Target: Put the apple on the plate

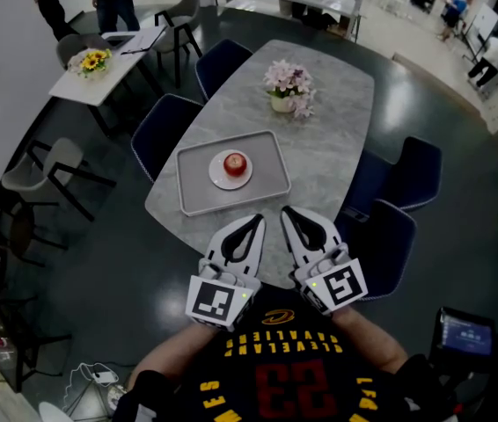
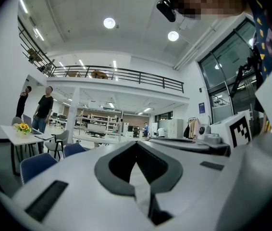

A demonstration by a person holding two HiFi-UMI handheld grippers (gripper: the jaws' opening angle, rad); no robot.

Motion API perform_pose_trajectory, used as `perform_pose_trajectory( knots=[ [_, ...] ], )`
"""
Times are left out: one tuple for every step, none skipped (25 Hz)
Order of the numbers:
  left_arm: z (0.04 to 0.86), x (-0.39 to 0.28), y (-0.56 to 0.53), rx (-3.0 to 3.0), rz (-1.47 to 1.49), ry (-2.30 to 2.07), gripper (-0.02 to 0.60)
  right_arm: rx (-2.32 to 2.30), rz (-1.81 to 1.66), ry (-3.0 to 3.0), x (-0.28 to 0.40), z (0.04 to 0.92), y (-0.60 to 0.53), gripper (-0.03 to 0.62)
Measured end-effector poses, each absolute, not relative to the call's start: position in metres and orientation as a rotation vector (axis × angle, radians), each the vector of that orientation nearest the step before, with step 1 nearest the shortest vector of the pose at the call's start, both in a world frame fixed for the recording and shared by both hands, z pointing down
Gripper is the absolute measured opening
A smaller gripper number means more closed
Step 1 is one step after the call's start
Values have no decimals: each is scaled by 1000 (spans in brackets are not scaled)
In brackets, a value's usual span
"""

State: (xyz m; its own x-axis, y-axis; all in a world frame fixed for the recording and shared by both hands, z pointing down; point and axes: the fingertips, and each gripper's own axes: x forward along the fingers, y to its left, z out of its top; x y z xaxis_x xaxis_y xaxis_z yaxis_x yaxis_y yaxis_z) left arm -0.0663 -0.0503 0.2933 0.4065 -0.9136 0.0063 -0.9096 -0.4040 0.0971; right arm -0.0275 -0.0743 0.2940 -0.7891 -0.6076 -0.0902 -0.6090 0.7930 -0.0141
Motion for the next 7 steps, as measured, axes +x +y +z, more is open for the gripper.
perform_pose_trajectory(
  knots=[
    [294,-66,-50,2559,-65,-1663,1,-981,20,2889,-27,295,-74,6],
    [295,-66,-50,2558,-62,-1663,2,-981,15,2890,-27,296,-74,6],
    [296,-66,-51,2557,-61,-1666,1,-982,11,2895,-27,297,-75,6],
    [296,-66,-52,2558,-61,-1670,2,-982,8,2902,-28,297,-77,6],
    [297,-66,-53,2558,-62,-1673,2,-981,4,2908,-28,297,-78,6],
    [297,-66,-54,2558,-63,-1675,1,-978,1,2912,-28,297,-80,6],
    [298,-66,-55,2557,-63,-1677,0,-975,-1,2915,-29,297,-81,6]
  ],
)
